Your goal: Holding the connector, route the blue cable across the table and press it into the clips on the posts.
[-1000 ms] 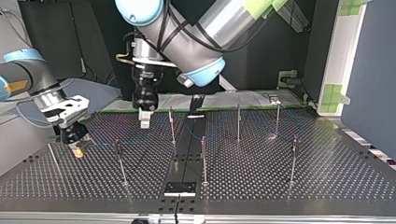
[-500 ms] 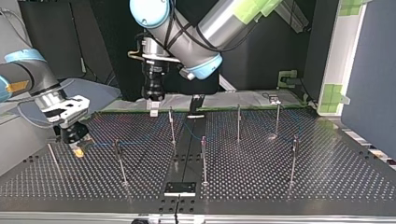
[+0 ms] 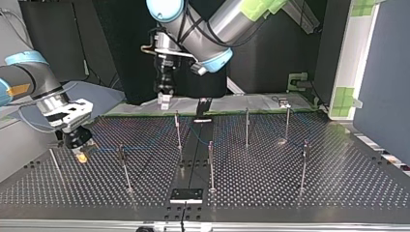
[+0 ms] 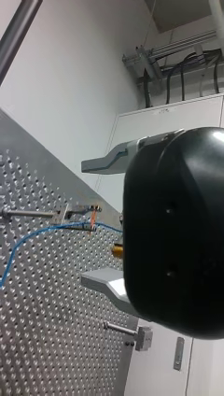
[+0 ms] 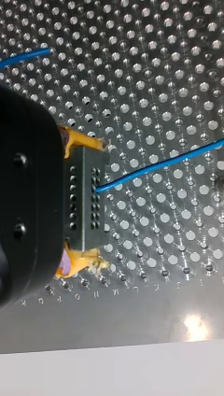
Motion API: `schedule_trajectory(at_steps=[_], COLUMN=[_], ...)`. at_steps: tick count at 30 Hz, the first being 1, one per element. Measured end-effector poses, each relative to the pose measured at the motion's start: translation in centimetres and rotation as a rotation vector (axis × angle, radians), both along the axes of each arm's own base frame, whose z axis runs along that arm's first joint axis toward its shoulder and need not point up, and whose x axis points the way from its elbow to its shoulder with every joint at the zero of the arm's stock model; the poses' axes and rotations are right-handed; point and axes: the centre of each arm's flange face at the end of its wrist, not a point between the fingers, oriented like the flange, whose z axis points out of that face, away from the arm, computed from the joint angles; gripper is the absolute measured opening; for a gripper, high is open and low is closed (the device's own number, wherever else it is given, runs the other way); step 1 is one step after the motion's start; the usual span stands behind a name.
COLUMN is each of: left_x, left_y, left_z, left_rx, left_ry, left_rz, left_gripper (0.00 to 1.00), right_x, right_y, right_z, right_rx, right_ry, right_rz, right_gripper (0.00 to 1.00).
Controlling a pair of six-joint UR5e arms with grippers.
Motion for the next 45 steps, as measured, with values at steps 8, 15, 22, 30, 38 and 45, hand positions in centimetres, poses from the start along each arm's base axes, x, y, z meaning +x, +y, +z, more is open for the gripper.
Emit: schedule_trajectory(at_steps=[8, 15, 22, 30, 38, 45], left_x=[-0.7, -1.4, -2.3, -3.3, -4.5, -5.6], left_y=[0.7, 1.5, 2.5, 3.6, 4.8, 5.9], left_z=[-2.4, -4.6, -6.9, -9.2, -11.4, -13.1], left_rx=[0.003, 0.004, 0.004, 0.005, 0.005, 0.005], left_ry=[0.000, 0.000, 0.000, -0.001, -0.001, -0.001], left_rz=[0.003, 0.006, 0.005, 0.002, 0.001, 0.001], left_gripper=[1.00, 1.00, 1.00, 1.00, 1.00, 1.00], right_x=[0.0, 0.0, 0.1, 0.2, 0.1, -0.4], right_y=[0.0, 0.0, 0.0, 0.1, 0.0, -0.2], right_z=[0.0, -0.1, -0.1, -0.1, -0.1, -0.1], right_rx=[0.001, 0.001, 0.002, 0.002, 0.003, 0.004], right_ry=[0.000, 0.000, 0.000, 0.000, 0.000, -0.001], right_rz=[0.000, 0.000, 0.001, 0.004, 0.002, -0.007], right_gripper=[0.00, 0.00, 0.00, 0.00, 0.00, 0.00])
